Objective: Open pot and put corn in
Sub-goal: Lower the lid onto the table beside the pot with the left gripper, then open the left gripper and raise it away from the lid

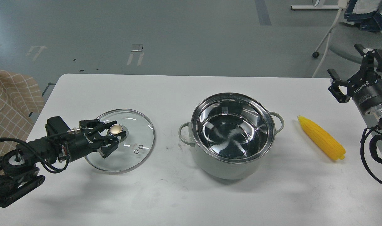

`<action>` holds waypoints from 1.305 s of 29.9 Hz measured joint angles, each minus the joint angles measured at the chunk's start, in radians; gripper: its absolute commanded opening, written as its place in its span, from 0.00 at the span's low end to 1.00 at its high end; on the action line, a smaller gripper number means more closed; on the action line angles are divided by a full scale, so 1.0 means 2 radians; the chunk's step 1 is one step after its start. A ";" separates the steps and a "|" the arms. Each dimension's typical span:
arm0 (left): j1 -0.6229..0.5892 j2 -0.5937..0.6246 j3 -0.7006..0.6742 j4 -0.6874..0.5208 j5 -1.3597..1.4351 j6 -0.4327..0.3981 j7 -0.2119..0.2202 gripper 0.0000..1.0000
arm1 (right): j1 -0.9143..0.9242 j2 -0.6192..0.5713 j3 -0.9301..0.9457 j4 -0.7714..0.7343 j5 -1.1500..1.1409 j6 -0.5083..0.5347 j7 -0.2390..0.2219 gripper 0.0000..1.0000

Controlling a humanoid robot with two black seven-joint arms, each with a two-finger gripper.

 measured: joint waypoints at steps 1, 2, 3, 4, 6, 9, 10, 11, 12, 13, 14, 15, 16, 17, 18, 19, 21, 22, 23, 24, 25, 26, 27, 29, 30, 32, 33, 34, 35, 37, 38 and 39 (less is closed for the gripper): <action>0.000 0.000 0.000 0.000 0.000 0.000 0.000 0.71 | 0.000 0.000 0.000 0.000 0.000 0.000 0.000 1.00; 0.000 0.000 0.000 0.000 0.000 0.000 0.000 0.60 | 0.000 0.000 0.000 0.000 0.000 0.000 0.000 1.00; 0.001 0.000 0.000 0.000 0.000 0.000 0.000 0.49 | 0.000 0.000 0.000 0.000 0.000 0.000 0.000 1.00; 0.001 0.000 0.000 0.000 0.000 0.000 0.000 0.43 | 0.000 0.000 0.000 0.000 0.000 0.000 0.000 1.00; 0.001 0.001 0.000 0.000 0.002 0.000 0.000 0.24 | 0.000 0.000 0.000 0.000 0.000 0.000 0.000 1.00; 0.001 0.001 0.000 0.000 0.004 -0.001 0.000 0.18 | 0.000 0.000 0.000 0.000 0.000 0.000 0.000 1.00; 0.001 0.001 0.000 0.000 0.004 -0.001 0.000 0.17 | 0.000 0.000 0.000 0.000 0.000 0.000 0.000 1.00; 0.001 0.001 0.000 0.000 0.004 -0.001 0.000 0.13 | 0.000 0.000 0.000 0.000 0.000 0.000 0.000 1.00; 0.001 0.002 0.000 0.000 0.005 -0.001 0.000 0.14 | 0.000 0.000 0.000 0.000 0.000 0.000 0.000 1.00; 0.001 0.002 0.000 0.000 0.005 -0.002 0.000 0.14 | 0.000 0.000 0.000 0.000 0.000 0.000 0.000 1.00; 0.001 0.002 0.000 0.000 0.005 -0.002 0.000 0.26 | 0.000 0.000 0.000 0.000 0.000 0.000 0.000 1.00; 0.001 0.002 0.000 0.000 0.005 -0.002 0.000 0.53 | 0.000 0.000 0.000 0.000 0.000 0.000 0.000 1.00; 0.001 0.002 0.000 0.000 0.005 -0.002 0.000 0.65 | 0.000 0.000 0.000 0.000 0.000 0.000 0.000 1.00; 0.001 0.002 -0.001 0.000 0.005 -0.002 0.000 0.74 | 0.000 0.000 0.000 0.000 0.000 0.000 0.000 1.00; 0.001 0.002 -0.003 0.000 0.005 -0.002 0.000 0.75 | 0.000 0.000 0.000 0.000 -0.001 0.000 0.000 1.00; 0.001 0.002 -0.004 0.000 0.005 -0.002 0.000 0.79 | 0.000 0.000 0.000 0.000 -0.001 0.000 0.000 1.00; 0.001 0.001 -0.005 0.000 0.004 -0.002 0.000 0.82 | -0.001 0.000 0.000 0.000 -0.001 0.000 0.000 1.00; 0.001 0.001 -0.005 0.000 0.004 -0.002 0.000 0.85 | -0.001 0.000 0.000 0.000 -0.001 0.000 0.000 1.00; 0.001 0.001 -0.005 -0.001 0.004 -0.001 0.000 0.88 | -0.001 0.000 0.000 0.000 -0.001 0.000 0.000 1.00; 0.000 0.001 -0.006 -0.001 0.003 -0.001 0.000 0.88 | -0.001 0.001 0.000 0.000 -0.001 0.000 0.000 1.00; 0.000 0.001 -0.006 -0.001 0.003 -0.001 0.000 0.88 | -0.001 0.001 0.000 0.000 -0.001 0.000 0.000 1.00; 0.000 0.001 -0.006 -0.001 0.003 -0.001 0.000 0.88 | -0.001 0.001 0.000 0.000 -0.001 0.000 0.000 1.00; -0.001 0.001 -0.006 -0.002 0.003 -0.001 0.000 0.89 | -0.002 0.001 0.000 0.000 -0.001 0.000 0.000 1.00; -0.001 0.001 -0.006 -0.003 0.003 -0.001 0.000 0.91 | -0.002 0.001 0.000 0.000 -0.001 0.000 0.000 1.00; -0.002 0.001 -0.006 -0.004 0.003 0.000 0.000 0.91 | -0.002 0.001 0.000 0.000 -0.001 0.000 0.000 1.00; -0.005 0.003 -0.008 -0.008 0.002 0.001 0.000 0.91 | -0.002 0.001 0.000 0.000 -0.001 0.000 0.000 1.00; -0.007 0.005 -0.010 -0.012 0.000 0.001 0.000 0.91 | -0.002 0.001 0.000 0.000 -0.001 0.000 0.000 1.00; -0.010 0.007 -0.013 -0.018 -0.005 0.001 0.000 0.91 | -0.002 0.001 0.000 0.000 -0.001 0.000 0.000 1.00; -0.014 0.010 -0.017 -0.026 -0.013 0.000 0.000 0.92 | -0.002 0.000 0.000 0.000 -0.001 0.000 0.000 1.00; -0.026 0.018 -0.025 -0.047 -0.050 -0.007 0.000 0.93 | 0.000 -0.001 0.000 0.000 -0.001 0.000 0.000 1.00; -0.036 0.022 -0.028 -0.059 -0.077 -0.015 0.000 0.93 | 0.001 -0.003 0.000 0.000 -0.001 0.000 0.000 1.00; -0.049 0.029 -0.030 -0.072 -0.116 -0.028 0.000 0.93 | 0.004 -0.005 0.000 -0.001 -0.002 0.000 0.000 1.00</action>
